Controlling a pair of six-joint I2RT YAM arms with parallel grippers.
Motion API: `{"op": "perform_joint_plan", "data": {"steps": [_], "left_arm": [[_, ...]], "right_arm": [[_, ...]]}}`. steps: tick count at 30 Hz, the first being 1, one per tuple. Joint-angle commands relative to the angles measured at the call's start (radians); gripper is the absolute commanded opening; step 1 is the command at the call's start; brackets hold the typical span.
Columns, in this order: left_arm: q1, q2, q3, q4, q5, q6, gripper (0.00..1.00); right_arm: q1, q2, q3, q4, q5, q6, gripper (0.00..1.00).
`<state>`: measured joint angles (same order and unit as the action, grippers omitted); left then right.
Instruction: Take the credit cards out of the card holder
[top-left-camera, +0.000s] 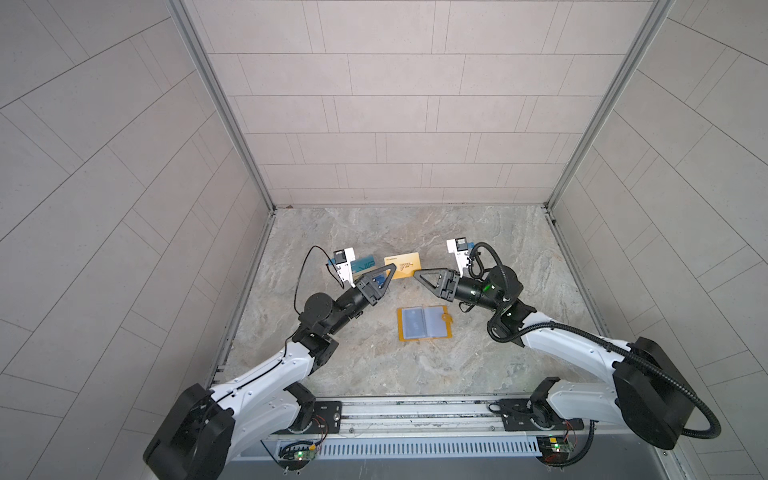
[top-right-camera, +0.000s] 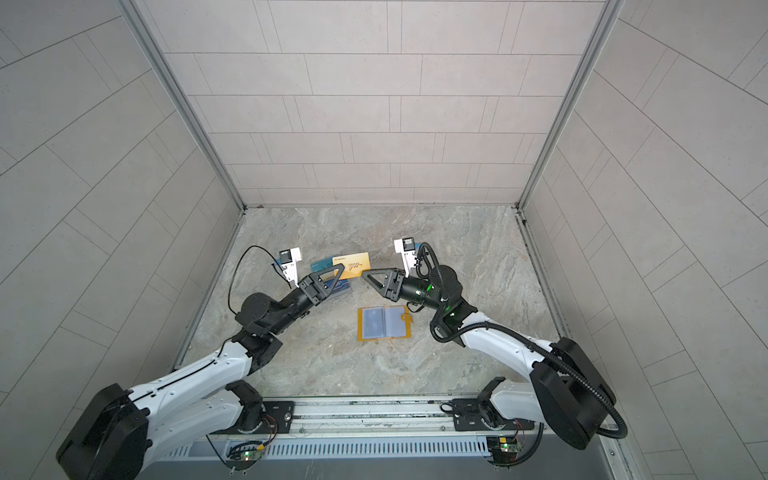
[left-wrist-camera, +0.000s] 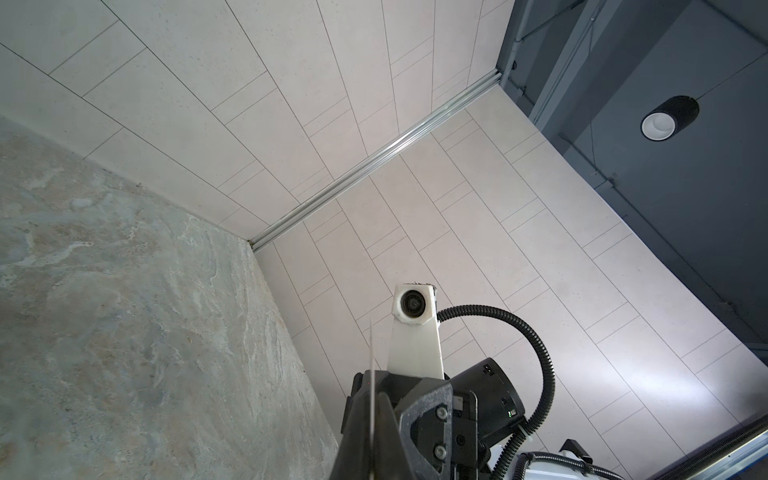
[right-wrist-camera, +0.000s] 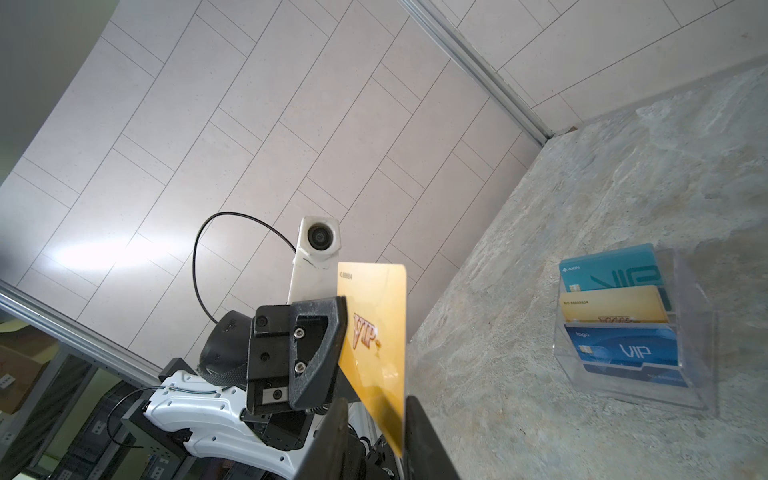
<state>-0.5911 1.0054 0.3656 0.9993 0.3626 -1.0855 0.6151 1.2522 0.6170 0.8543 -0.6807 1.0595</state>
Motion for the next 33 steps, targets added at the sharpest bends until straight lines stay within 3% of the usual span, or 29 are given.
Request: {"op": "perform_joint_plan", "data": {"steps": [1, 15, 20, 23, 25, 33], "left_arm": [[0.004, -0.008, -0.013, 0.072, 0.017, -0.020, 0.00], [0.004, 0.016, -0.028, 0.141, 0.024, -0.064, 0.00], [0.004, 0.007, -0.013, 0.084, 0.044, -0.030, 0.12], [0.004, -0.005, -0.002, 0.032, 0.062, 0.000, 0.26], [0.004, -0.043, 0.014, -0.094, 0.048, 0.071, 0.41], [0.023, -0.195, 0.184, -0.803, -0.017, 0.505, 0.67]], "right_arm": [[0.005, 0.012, 0.029, 0.085, -0.001, 0.042, 0.23], [0.005, 0.018, 0.030, 0.123, 0.004, 0.059, 0.12], [0.005, 0.019, 0.031, 0.121, 0.001, 0.057, 0.06], [0.005, 0.013, 0.029, 0.111, 0.001, 0.051, 0.02], [0.005, 0.006, 0.029, 0.083, 0.003, 0.037, 0.00], [0.005, -0.100, 0.066, -0.300, 0.017, -0.174, 0.00]]}}
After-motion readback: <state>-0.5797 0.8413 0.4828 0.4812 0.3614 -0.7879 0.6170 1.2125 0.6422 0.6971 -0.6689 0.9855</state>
